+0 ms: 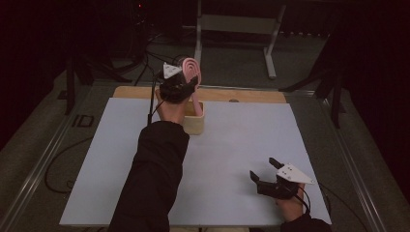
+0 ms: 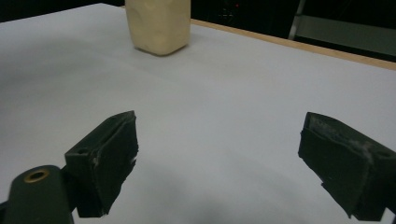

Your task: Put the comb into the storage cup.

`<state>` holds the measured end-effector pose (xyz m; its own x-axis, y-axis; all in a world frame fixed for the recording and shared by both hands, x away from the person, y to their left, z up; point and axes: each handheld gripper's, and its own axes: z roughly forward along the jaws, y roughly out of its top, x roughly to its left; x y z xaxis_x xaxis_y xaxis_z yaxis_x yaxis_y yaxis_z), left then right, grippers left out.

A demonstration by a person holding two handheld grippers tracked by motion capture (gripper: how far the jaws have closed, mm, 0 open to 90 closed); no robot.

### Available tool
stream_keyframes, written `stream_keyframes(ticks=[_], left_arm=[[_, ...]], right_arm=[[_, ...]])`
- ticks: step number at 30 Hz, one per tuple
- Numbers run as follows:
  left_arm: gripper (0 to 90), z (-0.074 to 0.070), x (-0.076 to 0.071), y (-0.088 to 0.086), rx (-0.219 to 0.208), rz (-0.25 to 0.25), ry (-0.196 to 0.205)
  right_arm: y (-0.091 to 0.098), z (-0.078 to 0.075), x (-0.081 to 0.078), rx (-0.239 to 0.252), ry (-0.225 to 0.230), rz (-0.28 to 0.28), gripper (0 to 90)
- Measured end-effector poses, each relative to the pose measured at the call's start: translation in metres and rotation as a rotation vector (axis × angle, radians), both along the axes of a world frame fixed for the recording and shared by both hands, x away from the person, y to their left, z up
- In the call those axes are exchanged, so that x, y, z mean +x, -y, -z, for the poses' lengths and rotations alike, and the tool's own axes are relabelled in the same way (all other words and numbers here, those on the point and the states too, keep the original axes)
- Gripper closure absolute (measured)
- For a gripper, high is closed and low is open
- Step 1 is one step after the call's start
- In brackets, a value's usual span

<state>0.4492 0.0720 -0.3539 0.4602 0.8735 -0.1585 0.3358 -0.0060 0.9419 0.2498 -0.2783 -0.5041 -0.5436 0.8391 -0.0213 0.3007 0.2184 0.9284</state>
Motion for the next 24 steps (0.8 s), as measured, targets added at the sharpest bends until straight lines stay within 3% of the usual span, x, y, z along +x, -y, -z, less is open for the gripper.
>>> stream_keyframes(ticks=[24], left_arm=[[64.1,0.0076,-0.0004,0.0020,0.013,0.012,-0.021]], right_arm=[[-0.0003,0.0001,0.0001,-0.004,-0.001,-0.003,11.5]])
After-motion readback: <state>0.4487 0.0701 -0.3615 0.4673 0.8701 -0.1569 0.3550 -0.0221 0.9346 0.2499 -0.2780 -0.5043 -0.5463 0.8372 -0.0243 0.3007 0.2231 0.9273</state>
